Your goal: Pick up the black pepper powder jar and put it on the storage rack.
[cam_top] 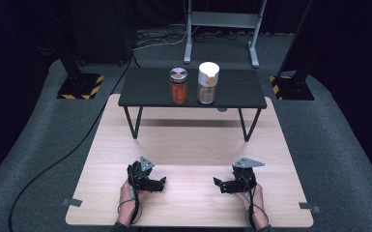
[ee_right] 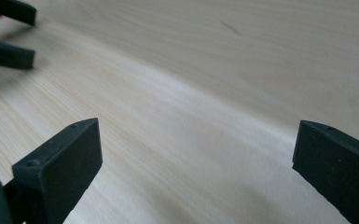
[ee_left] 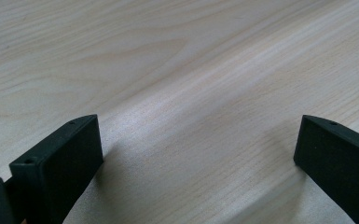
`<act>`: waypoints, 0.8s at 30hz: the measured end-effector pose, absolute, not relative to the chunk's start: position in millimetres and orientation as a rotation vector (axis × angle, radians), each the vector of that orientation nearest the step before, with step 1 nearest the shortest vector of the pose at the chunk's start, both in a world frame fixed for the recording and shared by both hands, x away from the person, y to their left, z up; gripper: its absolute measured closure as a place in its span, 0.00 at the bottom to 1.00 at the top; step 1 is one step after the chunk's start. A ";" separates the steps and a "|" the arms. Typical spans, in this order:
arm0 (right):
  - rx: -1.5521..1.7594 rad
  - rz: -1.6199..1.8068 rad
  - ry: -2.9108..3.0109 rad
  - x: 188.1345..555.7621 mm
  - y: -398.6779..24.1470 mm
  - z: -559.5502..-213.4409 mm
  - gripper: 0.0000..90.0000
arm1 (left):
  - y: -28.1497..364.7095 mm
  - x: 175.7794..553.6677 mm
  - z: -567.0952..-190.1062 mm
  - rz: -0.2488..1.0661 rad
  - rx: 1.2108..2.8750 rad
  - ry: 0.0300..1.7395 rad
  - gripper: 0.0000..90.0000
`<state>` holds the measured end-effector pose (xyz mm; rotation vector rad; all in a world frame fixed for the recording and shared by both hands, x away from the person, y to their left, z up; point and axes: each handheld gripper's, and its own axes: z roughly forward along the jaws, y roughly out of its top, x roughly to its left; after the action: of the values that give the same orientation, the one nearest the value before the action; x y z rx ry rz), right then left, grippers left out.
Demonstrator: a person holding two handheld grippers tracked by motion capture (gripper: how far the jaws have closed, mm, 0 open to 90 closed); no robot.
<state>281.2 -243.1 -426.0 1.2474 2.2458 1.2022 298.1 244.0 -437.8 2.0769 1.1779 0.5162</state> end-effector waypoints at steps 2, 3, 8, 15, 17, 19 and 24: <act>1.255 1.196 2.238 274.8 -244.4 -431.8 0.00 | 243.9 297.9 -437.8 0.518 2.078 1.177 0.01; 1.256 1.187 2.233 271.4 -244.5 -433.7 0.00 | 243.9 298.0 -437.7 0.518 2.079 1.176 0.01; 1.237 1.161 2.214 255.0 -246.1 -440.3 0.00 | 243.9 298.0 -437.7 0.519 2.079 1.175 0.01; 1.253 1.205 2.174 249.2 -252.6 -445.4 0.00 | 243.4 297.9 -437.8 0.520 2.076 1.183 0.00; 1.256 1.202 2.171 248.6 -252.1 -445.6 0.00 | 242.8 297.1 -438.0 0.525 2.075 1.183 0.00; 1.263 1.203 2.167 248.7 -252.1 -445.8 0.00 | 243.7 298.2 -437.8 0.517 2.074 1.186 0.00; 1.288 1.224 2.138 248.0 -254.8 -447.9 0.00 | 242.9 297.1 -438.0 0.526 2.076 1.180 0.01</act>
<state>248.0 -254.8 -447.9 1.2876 2.1377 1.2240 297.1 242.9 -438.0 2.0760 1.1802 0.5256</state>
